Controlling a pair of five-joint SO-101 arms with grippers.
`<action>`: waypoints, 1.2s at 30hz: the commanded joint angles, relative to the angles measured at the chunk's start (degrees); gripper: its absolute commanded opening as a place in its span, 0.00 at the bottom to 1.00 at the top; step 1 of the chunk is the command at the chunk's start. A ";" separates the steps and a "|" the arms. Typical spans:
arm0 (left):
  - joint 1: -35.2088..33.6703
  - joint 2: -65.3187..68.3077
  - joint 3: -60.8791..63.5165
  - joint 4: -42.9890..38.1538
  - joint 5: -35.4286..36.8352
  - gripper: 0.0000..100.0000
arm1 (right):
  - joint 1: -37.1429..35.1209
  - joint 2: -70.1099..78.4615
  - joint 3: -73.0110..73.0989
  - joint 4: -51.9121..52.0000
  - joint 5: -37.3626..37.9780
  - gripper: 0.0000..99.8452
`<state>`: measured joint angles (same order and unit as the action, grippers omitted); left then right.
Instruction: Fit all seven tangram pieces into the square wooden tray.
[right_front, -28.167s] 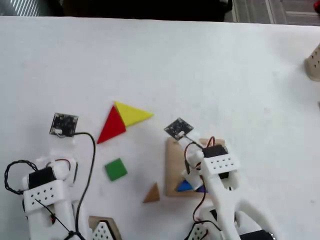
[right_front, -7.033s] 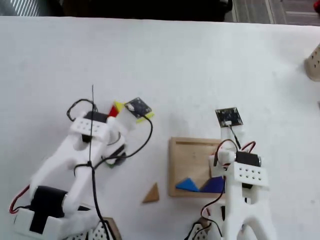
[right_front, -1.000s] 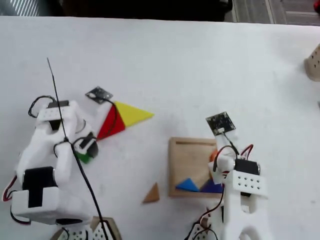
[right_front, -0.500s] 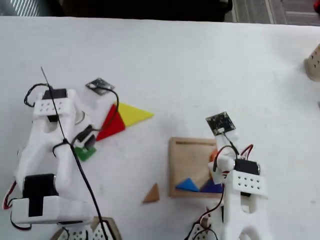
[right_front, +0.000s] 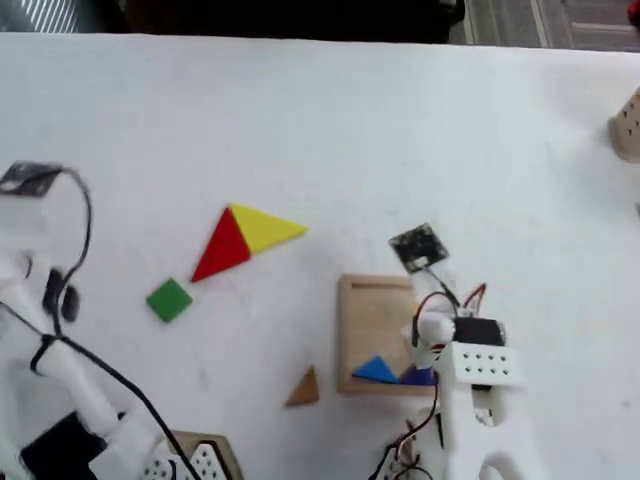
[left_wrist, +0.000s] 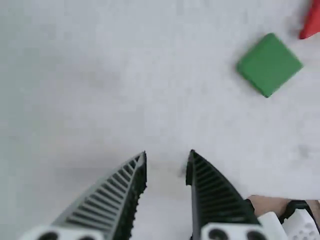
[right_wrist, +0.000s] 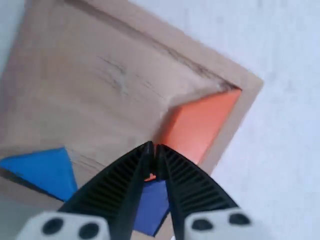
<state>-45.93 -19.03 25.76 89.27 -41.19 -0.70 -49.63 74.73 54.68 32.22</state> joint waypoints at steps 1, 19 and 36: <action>-13.49 -4.35 10.29 -12.40 0.09 0.14 | -10.07 -0.92 -6.42 0.75 -2.81 0.02; -28.79 13.76 -10.90 -16.44 5.10 0.14 | -53.23 6.73 -26.02 -4.88 -22.86 0.20; -28.00 30.64 -34.02 -12.66 5.89 0.14 | -64.13 64.04 -68.84 -18.51 -31.47 0.30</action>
<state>-74.15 11.38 -1.67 74.95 -36.00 -64.44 4.88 18.55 37.36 1.36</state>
